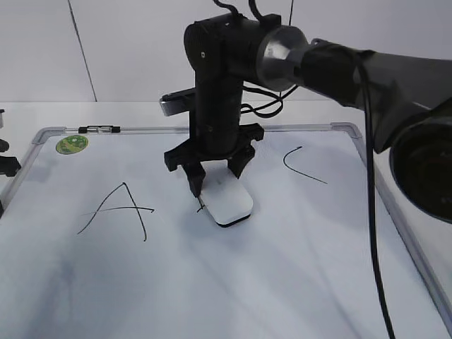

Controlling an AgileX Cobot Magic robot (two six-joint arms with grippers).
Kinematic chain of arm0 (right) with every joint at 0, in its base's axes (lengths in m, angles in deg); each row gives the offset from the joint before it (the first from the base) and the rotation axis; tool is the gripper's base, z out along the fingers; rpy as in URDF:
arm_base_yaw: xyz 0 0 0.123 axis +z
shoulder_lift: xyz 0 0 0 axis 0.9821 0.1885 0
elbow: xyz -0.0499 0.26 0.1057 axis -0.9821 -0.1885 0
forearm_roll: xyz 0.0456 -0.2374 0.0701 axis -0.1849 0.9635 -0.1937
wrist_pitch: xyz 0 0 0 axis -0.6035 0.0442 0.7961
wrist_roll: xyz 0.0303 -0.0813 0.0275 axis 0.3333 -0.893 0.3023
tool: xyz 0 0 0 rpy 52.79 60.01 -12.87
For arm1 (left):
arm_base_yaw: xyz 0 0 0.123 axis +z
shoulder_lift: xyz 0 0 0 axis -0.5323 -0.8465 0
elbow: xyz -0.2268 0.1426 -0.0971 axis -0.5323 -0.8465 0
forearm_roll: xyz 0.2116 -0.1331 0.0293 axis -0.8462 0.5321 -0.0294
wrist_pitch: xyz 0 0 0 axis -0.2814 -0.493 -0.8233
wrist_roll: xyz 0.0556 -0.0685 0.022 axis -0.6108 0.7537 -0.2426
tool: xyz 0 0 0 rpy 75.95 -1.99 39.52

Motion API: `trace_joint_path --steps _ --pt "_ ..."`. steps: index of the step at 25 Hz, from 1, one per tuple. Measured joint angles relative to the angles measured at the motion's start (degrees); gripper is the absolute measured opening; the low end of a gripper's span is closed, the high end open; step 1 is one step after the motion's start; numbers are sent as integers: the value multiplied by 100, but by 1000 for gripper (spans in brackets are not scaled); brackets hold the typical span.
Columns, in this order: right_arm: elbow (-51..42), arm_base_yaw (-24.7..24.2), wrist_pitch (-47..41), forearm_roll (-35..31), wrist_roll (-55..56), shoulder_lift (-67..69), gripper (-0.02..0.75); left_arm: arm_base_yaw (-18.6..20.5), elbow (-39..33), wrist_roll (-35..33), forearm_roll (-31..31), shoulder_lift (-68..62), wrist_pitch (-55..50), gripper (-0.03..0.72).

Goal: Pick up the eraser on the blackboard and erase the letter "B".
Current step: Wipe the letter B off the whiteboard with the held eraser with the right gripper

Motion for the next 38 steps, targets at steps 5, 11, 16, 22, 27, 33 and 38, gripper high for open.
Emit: trace_joint_path --steps 5,11,16,22,27,33,38 --pt "49 185 0 249 -93 63 547 0 0 0 0 0 0 25" --pt "100 371 79 386 -158 125 547 0 0 0 0 0 0 25" --pt "100 491 203 386 -212 138 547 0 0 0 0 0 0 25" --pt "100 489 203 443 -212 138 547 0 0 0 -10 0 0 25" --pt "100 462 208 506 -179 138 547 0 0 0 -10 0 0 25" --pt "114 210 208 222 -185 194 547 0 0 0 11 0 11 25" --pt "152 -19 336 57 -52 216 546 0 0 0 22 0 20 25"
